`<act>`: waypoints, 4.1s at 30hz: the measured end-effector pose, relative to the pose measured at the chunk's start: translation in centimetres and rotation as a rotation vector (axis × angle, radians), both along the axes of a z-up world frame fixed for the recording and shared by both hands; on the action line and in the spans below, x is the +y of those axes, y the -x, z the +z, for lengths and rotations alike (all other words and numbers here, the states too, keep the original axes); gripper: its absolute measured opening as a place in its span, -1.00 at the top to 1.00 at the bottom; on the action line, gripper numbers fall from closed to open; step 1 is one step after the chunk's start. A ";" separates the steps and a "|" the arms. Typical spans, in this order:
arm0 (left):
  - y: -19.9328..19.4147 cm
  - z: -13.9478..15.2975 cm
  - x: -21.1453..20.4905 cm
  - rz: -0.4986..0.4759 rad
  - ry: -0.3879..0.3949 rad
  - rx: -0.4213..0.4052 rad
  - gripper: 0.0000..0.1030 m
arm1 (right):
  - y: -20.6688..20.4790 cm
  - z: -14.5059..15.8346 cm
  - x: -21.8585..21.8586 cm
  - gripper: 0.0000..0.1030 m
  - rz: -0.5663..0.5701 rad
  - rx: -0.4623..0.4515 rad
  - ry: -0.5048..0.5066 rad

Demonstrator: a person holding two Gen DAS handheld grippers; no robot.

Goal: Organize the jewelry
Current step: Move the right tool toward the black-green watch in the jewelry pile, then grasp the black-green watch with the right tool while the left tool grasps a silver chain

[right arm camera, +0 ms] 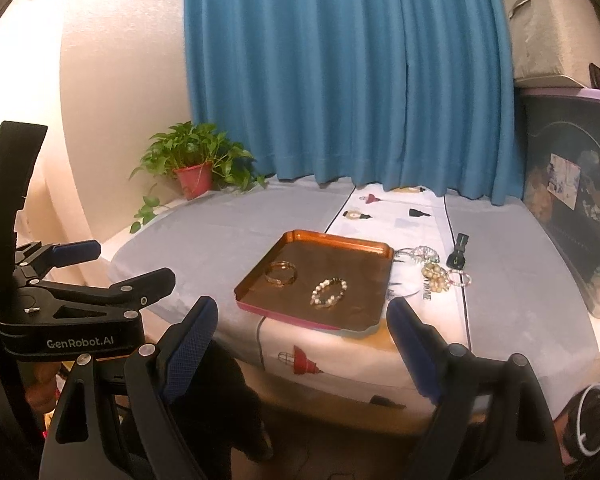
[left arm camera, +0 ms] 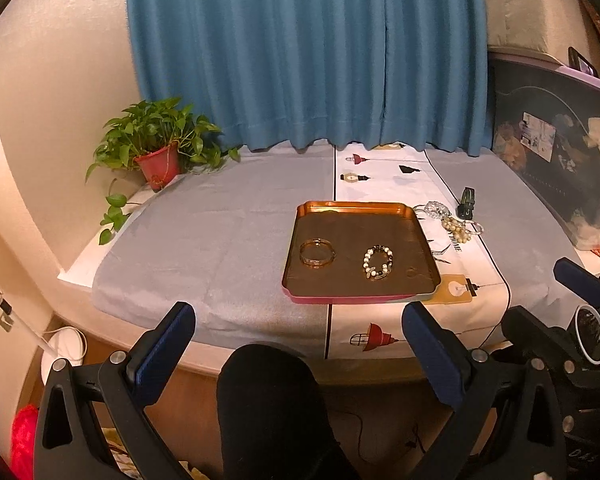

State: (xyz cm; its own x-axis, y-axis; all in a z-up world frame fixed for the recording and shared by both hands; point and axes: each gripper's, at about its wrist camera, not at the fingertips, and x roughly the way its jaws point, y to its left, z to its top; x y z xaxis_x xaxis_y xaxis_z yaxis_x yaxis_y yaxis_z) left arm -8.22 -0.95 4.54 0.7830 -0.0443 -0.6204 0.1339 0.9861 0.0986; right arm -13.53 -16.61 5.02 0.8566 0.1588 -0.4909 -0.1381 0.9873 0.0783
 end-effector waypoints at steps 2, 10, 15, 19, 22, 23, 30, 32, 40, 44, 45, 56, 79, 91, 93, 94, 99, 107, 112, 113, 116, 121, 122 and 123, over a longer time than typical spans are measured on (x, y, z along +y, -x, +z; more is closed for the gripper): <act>0.0 -0.1 -0.2 0.001 -0.003 0.000 -0.99 | 0.1 0.1 0.0 -0.68 0.000 0.006 -0.002; -0.4 -0.4 -0.6 -0.006 -0.013 0.016 -0.99 | -0.5 -0.1 0.0 -0.68 -0.004 0.028 -0.016; -1.3 -1.0 -0.8 -0.006 -0.014 0.039 -0.99 | -1.4 -0.9 -0.5 -0.68 -0.012 0.054 -0.035; -2.5 -1.6 -1.0 -0.004 -0.016 0.057 -0.99 | -2.4 -1.9 -1.6 -0.68 -0.031 0.082 -0.064; -3.6 -2.2 -1.3 -0.006 -0.015 0.079 -0.99 | -3.4 -2.8 -2.7 -0.68 -0.053 0.108 -0.093; -3.9 -2.3 -1.3 -0.007 -0.016 0.085 -0.99 | -4.0 -3.3 -3.3 -0.68 -0.064 0.123 -0.107; -7.4 -3.3 -2.1 0.015 -0.031 0.122 -0.99 | -9.3 -5.7 -9.2 -0.68 -0.218 0.163 -0.130; -8.6 -3.6 -2.5 0.022 -0.031 0.138 -0.99 | -11.4 -6.5 -11.4 -0.68 -0.293 0.173 -0.102; -13.6 -5.2 -5.6 0.023 -0.074 0.182 -0.98 | -21.7 -10.9 -20.5 -0.68 -0.504 0.259 -0.126; -15.7 -5.8 -7.7 0.009 -0.099 0.194 -0.98 | -26.7 -12.9 -22.9 -0.68 -0.528 0.287 -0.146; -16.2 -5.9 -8.2 0.004 -0.100 0.198 -0.99 | -28.0 -13.5 -23.3 -0.68 -0.531 0.302 -0.146; -22.0 -7.0 -16.6 -0.101 -0.094 0.237 -0.98 | -30.8 -14.9 -27.3 0.52 -0.534 0.226 -0.226; -34.0 -14.7 -31.4 -0.228 0.088 0.722 0.18 | -25.8 -15.3 -38.1 0.52 -0.678 0.184 -0.282; -32.8 -15.4 -32.1 -0.274 0.012 0.709 0.87 | -25.7 -15.4 -38.1 0.52 -0.680 0.187 -0.282; -33.0 -15.4 -32.2 -0.278 0.008 0.703 0.93 | -25.7 -15.4 -38.1 0.52 -0.679 0.188 -0.282; -33.0 -15.3 -32.2 -0.282 0.004 0.694 0.96 | -25.7 -15.4 -38.1 0.52 -0.679 0.188 -0.280; -33.0 -14.0 -32.0 -0.292 0.006 0.642 1.00 | -25.7 -15.5 -38.2 0.52 -0.679 0.187 -0.282; -33.6 -14.4 -31.9 -0.290 0.007 0.704 0.90 | -25.8 -15.4 -38.2 0.52 -0.678 0.188 -0.280; -33.7 -15.8 -31.6 -0.268 0.002 0.740 0.70 | -25.8 -15.4 -38.1 0.52 -0.678 0.188 -0.280; -33.7 -15.9 -31.6 -0.266 0.004 0.741 0.70 | -25.8 -15.5 -38.2 0.52 -0.678 0.188 -0.280; -33.6 -15.9 -31.7 -0.273 0.004 0.737 0.76 | -25.8 -15.4 -38.1 0.52 -0.679 0.189 -0.279; -32.9 -14.6 -32.1 -0.303 -0.003 0.670 0.98 | -25.8 -15.3 -38.0 0.52 -0.678 0.189 -0.275; -32.8 -14.3 -32.5 -0.306 -0.006 0.659 0.98 | -25.8 -15.3 -38.0 0.52 -0.679 0.188 -0.276; -32.7 -13.7 -32.5 -0.307 -0.005 0.643 0.98 | -25.8 -15.3 -38.0 0.52 -0.679 0.187 -0.277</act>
